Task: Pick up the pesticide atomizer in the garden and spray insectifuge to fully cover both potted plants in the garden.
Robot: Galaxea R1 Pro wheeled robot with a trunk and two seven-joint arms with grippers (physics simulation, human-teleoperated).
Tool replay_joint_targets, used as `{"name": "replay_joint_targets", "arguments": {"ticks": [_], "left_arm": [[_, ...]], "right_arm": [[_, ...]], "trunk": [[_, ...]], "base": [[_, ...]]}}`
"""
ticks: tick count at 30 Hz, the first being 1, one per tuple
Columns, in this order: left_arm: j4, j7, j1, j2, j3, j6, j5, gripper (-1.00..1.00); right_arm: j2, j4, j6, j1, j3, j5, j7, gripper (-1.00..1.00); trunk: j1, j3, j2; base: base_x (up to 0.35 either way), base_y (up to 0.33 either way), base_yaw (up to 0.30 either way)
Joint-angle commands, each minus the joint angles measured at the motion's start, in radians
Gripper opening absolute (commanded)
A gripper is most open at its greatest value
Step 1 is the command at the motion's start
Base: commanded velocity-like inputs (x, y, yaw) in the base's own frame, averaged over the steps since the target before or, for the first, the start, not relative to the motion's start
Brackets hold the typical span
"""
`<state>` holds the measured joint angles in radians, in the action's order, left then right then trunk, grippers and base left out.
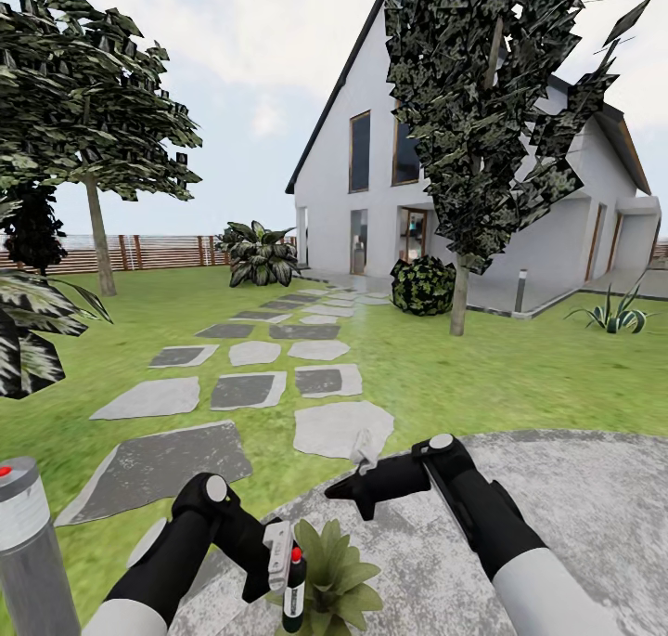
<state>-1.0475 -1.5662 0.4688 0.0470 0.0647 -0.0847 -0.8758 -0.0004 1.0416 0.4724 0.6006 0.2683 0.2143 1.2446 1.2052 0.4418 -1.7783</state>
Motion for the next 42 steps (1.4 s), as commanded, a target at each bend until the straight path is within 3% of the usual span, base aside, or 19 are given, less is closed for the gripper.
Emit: {"name": "replay_joint_targets", "arguments": {"ticks": [1,6,9,12,16,26,42], "left_arm": [[-0.001,-0.005,0.001,0.0,0.0,-0.009,-0.005,-1.0],[-0.003,-0.005,0.002,0.001,-0.002,-0.01,-0.005,-1.0],[-0.008,-0.005,0.003,0.013,-0.002,-0.012,-0.006,-1.0],[-0.009,-0.005,0.015,0.014,-0.002,-0.07,-0.006,-1.0],[-0.011,-0.005,0.019,0.015,-0.002,-0.099,-0.006,-1.0],[-0.014,-0.005,0.046,0.016,-0.002,-0.105,-0.006,-1.0],[-0.039,-0.005,0.056,0.043,-0.002,-0.106,-0.006,-1.0]], "right_arm": [[0.0,0.001,0.009,0.001,0.001,0.004,0.005,-1.0],[0.0,0.001,0.009,0.001,0.002,0.004,0.004,-1.0],[0.001,0.002,0.009,0.001,0.002,0.004,0.005,-1.0],[0.002,0.002,0.009,0.001,0.002,0.004,0.005,-1.0],[0.002,0.003,0.009,0.001,0.002,0.004,0.005,-1.0],[0.002,0.003,0.009,0.001,0.003,0.004,0.005,-1.0],[0.002,0.003,0.009,0.001,0.003,0.004,0.006,-1.0]], "trunk": [[0.0,0.001,-0.001],[0.0,0.001,-0.001],[0.0,0.001,-0.001],[0.0,0.001,-0.001],[0.0,0.001,-0.001],[0.0,0.001,-0.001],[0.0,0.001,-0.001]], "base": [[0.0,0.0,0.0],[0.0,0.0,0.0],[0.0,0.0,0.0],[0.0,0.0,0.0],[0.0,0.0,0.0],[0.0,0.0,0.0],[0.0,0.0,0.0]]}}
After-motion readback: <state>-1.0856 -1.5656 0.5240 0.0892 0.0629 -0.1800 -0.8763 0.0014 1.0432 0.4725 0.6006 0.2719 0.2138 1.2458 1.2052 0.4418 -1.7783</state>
